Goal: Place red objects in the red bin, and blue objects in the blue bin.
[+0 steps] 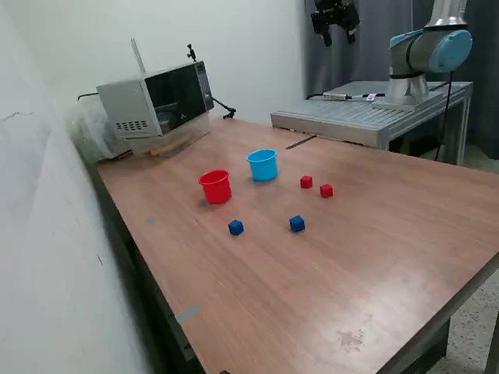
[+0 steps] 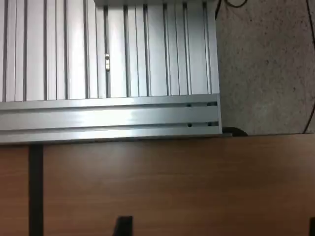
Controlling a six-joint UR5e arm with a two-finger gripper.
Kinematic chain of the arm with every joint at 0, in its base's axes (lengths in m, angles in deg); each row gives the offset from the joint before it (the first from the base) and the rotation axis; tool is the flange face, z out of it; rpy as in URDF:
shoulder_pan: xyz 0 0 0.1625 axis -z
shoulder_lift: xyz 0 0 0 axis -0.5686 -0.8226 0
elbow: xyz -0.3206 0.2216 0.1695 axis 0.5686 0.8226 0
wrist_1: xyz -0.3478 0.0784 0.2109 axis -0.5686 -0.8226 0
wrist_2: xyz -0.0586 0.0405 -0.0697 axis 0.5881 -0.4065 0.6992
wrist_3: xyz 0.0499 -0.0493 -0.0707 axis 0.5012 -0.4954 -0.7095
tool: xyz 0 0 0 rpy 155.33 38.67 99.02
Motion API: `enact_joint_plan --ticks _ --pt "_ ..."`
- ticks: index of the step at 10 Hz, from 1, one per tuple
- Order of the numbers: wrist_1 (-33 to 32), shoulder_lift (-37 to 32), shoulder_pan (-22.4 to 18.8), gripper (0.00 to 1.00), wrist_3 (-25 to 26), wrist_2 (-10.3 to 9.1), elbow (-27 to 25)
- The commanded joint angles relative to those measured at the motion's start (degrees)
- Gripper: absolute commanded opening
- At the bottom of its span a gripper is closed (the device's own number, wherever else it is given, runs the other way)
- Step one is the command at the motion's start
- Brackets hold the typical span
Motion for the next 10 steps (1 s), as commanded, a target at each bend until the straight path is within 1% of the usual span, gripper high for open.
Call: enact_joint_plan --ticks 1,5,7,8,9,10 --pt "-0.3 0.1 -3.4 1.0 0.2 -0.26 -0.4" --pt "-0.4 0.2 -3.5 1.0 0.2 -0.35 -0.3" --pt "-2.0 0.6 -4.2 1.0 -0.1 -0.44 -0.2" --pt "-8.6 2.4 -6.0 1.0 -0.2 -0.44 -0.3" --pt "-12.3 3.9 -7.8 1.0 -0.3 -0.44 0.3" --pt "-16.0 6.0 -8.5 1.0 -1.9 -0.44 1.3"
